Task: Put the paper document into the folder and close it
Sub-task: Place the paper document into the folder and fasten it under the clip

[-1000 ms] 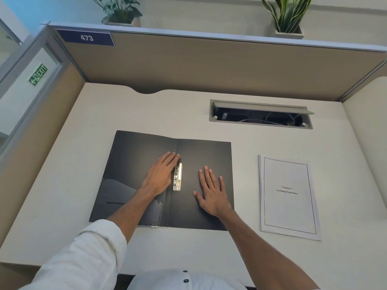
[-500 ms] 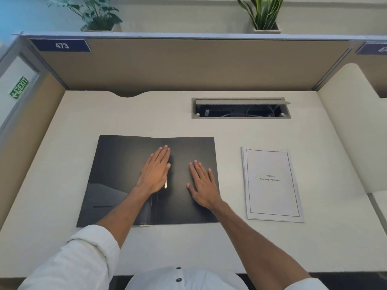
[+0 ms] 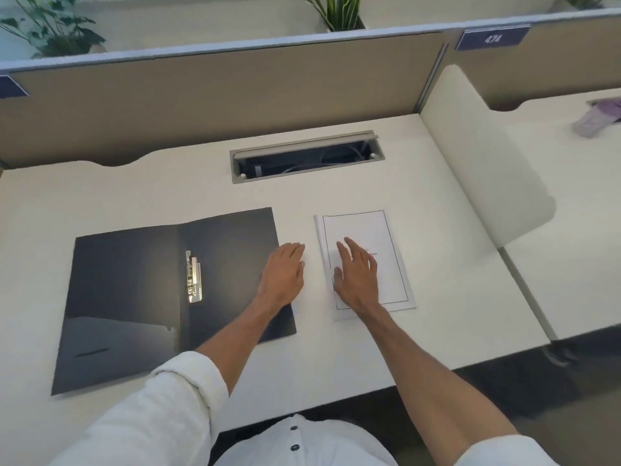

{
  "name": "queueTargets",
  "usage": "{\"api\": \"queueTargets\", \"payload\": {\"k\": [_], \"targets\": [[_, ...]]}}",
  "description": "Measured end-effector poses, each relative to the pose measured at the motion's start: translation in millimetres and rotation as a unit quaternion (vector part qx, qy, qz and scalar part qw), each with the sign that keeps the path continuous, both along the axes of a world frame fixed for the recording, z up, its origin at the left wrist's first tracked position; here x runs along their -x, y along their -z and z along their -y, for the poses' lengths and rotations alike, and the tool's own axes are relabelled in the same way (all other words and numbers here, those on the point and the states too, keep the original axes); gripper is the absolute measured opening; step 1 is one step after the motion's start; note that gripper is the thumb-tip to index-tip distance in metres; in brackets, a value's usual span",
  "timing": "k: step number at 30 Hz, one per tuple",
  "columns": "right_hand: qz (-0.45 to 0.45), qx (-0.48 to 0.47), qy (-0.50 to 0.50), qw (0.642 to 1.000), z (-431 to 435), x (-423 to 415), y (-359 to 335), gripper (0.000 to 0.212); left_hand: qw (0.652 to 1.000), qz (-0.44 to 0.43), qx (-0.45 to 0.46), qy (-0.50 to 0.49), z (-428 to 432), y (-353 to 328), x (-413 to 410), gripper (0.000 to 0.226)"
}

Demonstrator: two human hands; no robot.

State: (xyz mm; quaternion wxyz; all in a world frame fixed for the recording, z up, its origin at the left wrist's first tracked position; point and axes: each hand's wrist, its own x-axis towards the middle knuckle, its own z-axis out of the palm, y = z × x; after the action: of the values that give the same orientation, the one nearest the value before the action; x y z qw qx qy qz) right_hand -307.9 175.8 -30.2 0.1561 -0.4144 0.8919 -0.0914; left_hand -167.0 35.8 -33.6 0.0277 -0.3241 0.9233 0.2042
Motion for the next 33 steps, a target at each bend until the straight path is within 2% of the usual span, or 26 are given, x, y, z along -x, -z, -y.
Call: {"api": "queueTargets", "payload": {"k": [5, 9, 12, 15, 22, 24, 28, 31, 33], "targets": [[0.003, -0.034, 0.077, 0.996, -30, 40, -4, 0.065, 0.998, 0.064, -0.013, 0.005, -33, 1, 38, 0.059], [0.000, -0.068, 0.129, 0.989, -43, 64, -6, 0.065, 0.993, 0.089, -0.045, -0.062, -48, 1, 56, 0.048], [0.014, -0.067, 0.199, 0.978, -47, 76, -4, 0.053, 0.989, 0.084, -0.089, -0.085, -54, 5, 65, 0.042], [0.069, -0.044, 0.249, 0.965, -46, 85, -1, 0.044, 0.986, 0.075, -0.110, -0.098, -58, 9, 69, 0.041], [0.205, 0.043, 0.345, 0.915, -37, 107, -1, 0.048, 0.985, 0.069, -0.113, -0.109, -62, 10, 75, 0.044], [0.229, 0.035, 0.347, 0.909, -36, 111, -2, 0.048, 0.986, 0.070, -0.111, -0.106, -61, 10, 75, 0.045], [0.220, 0.020, 0.308, 0.925, -33, 109, -1, 0.044, 0.987, 0.069, -0.109, -0.096, -60, 10, 73, 0.048], [0.247, 0.050, 0.305, 0.918, -34, 107, -1, 0.029, 0.988, 0.078, -0.109, -0.081, -58, 10, 71, 0.055], [0.246, 0.060, 0.297, 0.921, -34, 105, -5, 0.034, 0.986, 0.078, -0.126, -0.075, -54, 9, 69, 0.057]]}}
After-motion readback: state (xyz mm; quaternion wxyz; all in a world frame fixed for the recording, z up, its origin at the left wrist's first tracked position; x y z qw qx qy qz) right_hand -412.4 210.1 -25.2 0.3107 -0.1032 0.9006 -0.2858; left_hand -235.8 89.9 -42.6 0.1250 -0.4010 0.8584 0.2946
